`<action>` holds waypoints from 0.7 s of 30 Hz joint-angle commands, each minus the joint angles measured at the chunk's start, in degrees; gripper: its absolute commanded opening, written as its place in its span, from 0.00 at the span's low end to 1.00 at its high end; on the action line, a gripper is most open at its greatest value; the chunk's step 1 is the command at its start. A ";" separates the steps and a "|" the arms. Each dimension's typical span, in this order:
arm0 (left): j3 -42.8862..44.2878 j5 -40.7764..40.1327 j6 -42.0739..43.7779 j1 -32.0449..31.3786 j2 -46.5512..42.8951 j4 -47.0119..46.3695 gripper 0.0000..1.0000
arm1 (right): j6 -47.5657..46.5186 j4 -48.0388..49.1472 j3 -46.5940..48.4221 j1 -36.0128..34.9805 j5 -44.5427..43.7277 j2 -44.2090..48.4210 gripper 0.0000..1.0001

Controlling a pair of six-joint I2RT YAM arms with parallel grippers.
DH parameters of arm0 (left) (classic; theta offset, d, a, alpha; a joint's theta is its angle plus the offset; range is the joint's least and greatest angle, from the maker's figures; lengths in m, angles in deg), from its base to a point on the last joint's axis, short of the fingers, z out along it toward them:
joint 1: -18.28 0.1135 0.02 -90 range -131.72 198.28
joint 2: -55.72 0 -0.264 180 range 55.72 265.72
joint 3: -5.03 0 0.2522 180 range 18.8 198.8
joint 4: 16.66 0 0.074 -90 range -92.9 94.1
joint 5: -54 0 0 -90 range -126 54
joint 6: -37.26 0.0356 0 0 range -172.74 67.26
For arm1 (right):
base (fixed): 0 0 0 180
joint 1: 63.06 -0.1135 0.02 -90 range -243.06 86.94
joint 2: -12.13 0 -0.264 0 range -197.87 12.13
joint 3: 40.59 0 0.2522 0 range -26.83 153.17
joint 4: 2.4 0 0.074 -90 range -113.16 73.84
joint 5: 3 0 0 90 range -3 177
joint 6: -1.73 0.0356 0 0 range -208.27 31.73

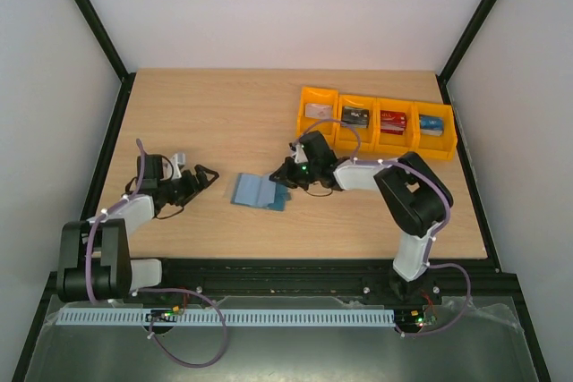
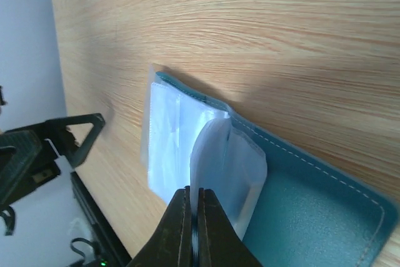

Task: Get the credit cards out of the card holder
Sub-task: Place the card holder at the center of the board, then reset both arms

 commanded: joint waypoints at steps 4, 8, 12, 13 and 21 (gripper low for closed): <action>2.88 -2.35 6.46 0.43 -2.37 2.12 0.99 | -12.40 -15.04 0.91 0.72 -0.74 2.59 0.02; 5.00 -5.62 12.80 0.89 -3.93 3.29 0.99 | -16.48 -21.07 4.55 0.84 -5.44 3.22 0.25; 7.28 -8.07 16.80 0.89 -4.38 3.74 0.99 | -22.45 -28.63 10.33 1.76 -13.01 6.83 0.61; 8.07 -9.25 17.83 0.94 -4.43 3.99 0.99 | -23.96 -30.14 11.68 2.15 -14.66 8.16 0.75; 11.39 -16.90 23.00 0.98 -4.29 -0.90 0.99 | -32.46 -27.54 11.41 9.96 -28.12 28.02 0.99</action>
